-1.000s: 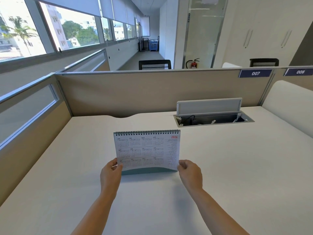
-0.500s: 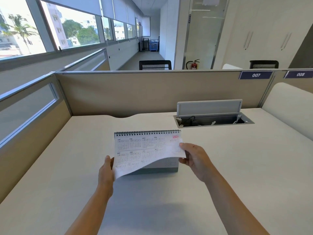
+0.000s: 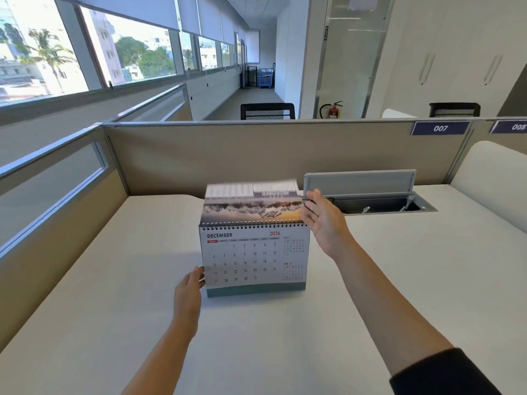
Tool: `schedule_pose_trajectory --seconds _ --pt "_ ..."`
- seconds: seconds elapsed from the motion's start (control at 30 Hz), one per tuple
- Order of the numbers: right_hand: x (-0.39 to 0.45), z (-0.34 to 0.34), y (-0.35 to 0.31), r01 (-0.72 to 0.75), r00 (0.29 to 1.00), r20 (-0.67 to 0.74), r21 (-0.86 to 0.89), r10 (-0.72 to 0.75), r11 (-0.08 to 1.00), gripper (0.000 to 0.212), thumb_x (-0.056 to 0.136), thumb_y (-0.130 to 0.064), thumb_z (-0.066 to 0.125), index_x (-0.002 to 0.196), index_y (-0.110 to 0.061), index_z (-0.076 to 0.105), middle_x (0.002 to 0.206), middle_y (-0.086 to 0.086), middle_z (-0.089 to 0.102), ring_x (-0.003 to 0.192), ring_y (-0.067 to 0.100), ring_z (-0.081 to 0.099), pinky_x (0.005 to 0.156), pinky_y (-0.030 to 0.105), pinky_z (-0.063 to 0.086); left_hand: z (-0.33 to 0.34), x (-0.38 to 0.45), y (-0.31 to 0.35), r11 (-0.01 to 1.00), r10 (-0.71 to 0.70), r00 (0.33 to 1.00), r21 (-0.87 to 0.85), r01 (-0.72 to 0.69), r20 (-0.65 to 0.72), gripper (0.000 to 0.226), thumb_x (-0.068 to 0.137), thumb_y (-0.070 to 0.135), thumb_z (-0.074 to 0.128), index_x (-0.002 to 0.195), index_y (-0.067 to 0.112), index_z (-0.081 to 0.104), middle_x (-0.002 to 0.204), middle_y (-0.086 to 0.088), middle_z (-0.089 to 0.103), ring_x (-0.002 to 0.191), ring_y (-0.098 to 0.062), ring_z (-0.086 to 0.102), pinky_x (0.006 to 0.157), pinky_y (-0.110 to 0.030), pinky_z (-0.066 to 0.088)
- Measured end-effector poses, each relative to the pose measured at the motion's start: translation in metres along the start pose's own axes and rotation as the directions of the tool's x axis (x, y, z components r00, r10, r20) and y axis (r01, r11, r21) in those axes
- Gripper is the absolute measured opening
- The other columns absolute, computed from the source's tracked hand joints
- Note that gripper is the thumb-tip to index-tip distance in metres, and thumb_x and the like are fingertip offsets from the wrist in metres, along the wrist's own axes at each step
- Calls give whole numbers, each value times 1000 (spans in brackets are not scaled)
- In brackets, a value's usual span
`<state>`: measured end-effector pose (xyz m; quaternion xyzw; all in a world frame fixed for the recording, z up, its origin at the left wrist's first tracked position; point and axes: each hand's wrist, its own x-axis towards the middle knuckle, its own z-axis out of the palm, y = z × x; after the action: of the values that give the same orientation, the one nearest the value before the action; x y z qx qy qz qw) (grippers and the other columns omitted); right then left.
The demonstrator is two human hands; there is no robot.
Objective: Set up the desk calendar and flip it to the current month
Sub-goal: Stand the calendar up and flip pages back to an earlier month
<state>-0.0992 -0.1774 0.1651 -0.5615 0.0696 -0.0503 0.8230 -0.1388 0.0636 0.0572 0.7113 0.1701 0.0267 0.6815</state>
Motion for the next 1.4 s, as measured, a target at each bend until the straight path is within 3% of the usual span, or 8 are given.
schedule_pose_trajectory --seconds 0.13,0.2,0.33,0.5,0.63,0.87,1.03,1.4 --pt "-5 -15 22 44 956 -283 -131 -80 990 24 92 -22 49 94 1 54 89 10 57 103 34 57 109 49 36 2 -2 1 1000 13 1000 16 -13 -12 37 99 27 30 106 8 61 104 -8 61 103 -25 52 86 -34 31" --pt "-9 -26 41 -29 915 -393 -283 -89 959 22 91 -24 49 92 -4 58 85 2 56 90 22 54 103 43 43 4 -3 1 999 26 999 32 -26 -25 33 99 25 33 108 11 61 103 -6 61 104 -26 52 84 -34 33" --pt "-22 -41 78 -191 942 -335 -535 1 823 37 91 -14 45 128 -8 52 131 9 55 119 24 51 98 33 40 8 -7 -2 990 70 995 125 -60 -77 34 95 15 40 122 10 60 105 -7 63 98 -24 51 80 -32 38" --pt "-39 -44 96 -130 977 -211 -691 -27 711 32 92 -11 46 121 -5 59 116 9 64 96 17 53 80 22 37 12 -9 -5 964 105 984 259 -66 -142 37 93 14 41 126 15 59 118 -11 67 89 -21 55 72 -31 42" --pt "-40 -44 97 -121 977 -208 -713 -44 691 34 93 -10 46 125 -5 55 119 12 62 95 18 53 72 17 40 12 -11 -5 954 105 978 295 -49 -180 36 92 15 43 124 15 59 118 -12 68 86 -21 55 72 -30 43" --pt "-41 -46 95 -189 972 -234 -701 28 688 46 90 -9 49 136 -6 44 138 13 49 121 26 50 92 27 39 4 -8 0 996 -19 992 84 29 -124 11 87 8 56 97 6 54 99 -16 65 91 -30 60 68 -35 49" --pt "-44 -50 94 -232 965 -246 -638 92 734 46 89 -15 53 133 -5 45 110 7 61 99 21 54 83 28 40 -7 -6 5 994 -105 993 12 104 50 7 86 6 58 81 4 63 87 -14 67 85 -32 60 70 -36 52" --pt "-50 -63 86 -228 971 -168 -430 171 874 7 84 -7 63 84 -6 70 74 4 69 65 18 61 60 22 48 -15 -9 9 995 -74 997 -64 76 35 15 81 7 65 68 -1 61 78 -16 67 72 -30 60 68 -34 50"
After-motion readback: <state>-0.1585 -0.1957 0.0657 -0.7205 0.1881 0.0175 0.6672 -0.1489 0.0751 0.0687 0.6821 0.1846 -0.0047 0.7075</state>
